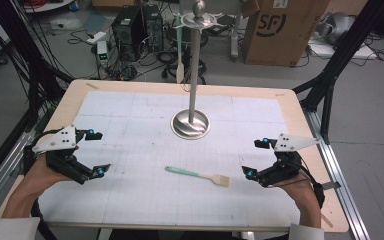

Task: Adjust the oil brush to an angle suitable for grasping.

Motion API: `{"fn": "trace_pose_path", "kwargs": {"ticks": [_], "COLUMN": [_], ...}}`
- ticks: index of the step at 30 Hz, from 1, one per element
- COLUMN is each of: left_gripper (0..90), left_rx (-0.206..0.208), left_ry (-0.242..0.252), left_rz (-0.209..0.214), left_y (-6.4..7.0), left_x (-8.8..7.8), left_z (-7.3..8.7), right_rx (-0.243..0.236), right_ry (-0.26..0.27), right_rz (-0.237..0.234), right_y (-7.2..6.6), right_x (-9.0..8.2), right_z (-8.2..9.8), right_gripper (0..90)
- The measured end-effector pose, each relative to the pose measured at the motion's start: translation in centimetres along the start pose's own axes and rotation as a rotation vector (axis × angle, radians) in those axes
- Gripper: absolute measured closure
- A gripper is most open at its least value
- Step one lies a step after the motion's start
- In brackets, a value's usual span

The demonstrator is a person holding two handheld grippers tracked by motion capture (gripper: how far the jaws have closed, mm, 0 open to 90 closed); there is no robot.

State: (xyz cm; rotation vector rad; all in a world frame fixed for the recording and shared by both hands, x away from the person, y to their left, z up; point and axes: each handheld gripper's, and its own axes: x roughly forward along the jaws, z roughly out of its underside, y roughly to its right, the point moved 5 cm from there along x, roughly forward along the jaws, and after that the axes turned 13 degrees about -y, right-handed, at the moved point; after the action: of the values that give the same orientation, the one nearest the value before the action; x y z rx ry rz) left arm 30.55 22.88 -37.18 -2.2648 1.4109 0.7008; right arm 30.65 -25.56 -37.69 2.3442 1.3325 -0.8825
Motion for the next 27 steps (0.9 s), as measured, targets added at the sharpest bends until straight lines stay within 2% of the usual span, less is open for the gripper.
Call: {"fn": "trace_pose_path", "kwargs": {"ticks": [4, 5, 9, 14, 17, 22, 25, 27], "left_gripper": [1.6, 1.6, 1.6, 1.6, 1.6, 1.6, 1.6, 1.6], "left_rx": [-0.002, -0.009, -0.008, -0.017, -0.016, -0.015, -0.015, -0.015], "left_ry": [-0.003, -0.015, -0.012, -0.007, -0.007, -0.008, -0.005, -0.003], "left_rz": [0.012, 0.013, 0.008, 0.008, 0.009, 0.011, 0.008, 0.009], "left_y": [0.1, 0.0, -0.1, -0.1, -0.1, 0.0, -0.1, -0.1], "left_x": [0.4, 0.5, 0.5, 0.4, 0.4, 0.5, 0.4, 0.4], "left_z": [0.7, 0.9, 1.0, 1.2, 1.2, 1.2, 1.2, 1.2], "right_rx": [-0.002, -0.004, -0.017, -0.053, -0.067, -0.119, -0.135, -0.161], "right_ry": [-0.023, -0.028, -0.038, -0.058, -0.063, -0.094, -0.119, -0.135], "right_rz": [-0.006, -0.007, -0.008, -0.018, -0.038, -0.067, -0.082, -0.079], "right_y": [-0.3, -0.4, -0.7, -0.8, -1.0, -1.2, -1.4, -1.4], "right_x": [0.0, 0.1, 0.1, 0.3, 0.3, 0.5, 0.6, 0.9], "right_z": [0.0, -0.1, -0.7, -1.9, -2.7, -4.3, -5.3, -6.0], "right_gripper": [0.1, 0.1, 0.1, 0.2, 0.2, 1.5, 3.1, 3.6]}}
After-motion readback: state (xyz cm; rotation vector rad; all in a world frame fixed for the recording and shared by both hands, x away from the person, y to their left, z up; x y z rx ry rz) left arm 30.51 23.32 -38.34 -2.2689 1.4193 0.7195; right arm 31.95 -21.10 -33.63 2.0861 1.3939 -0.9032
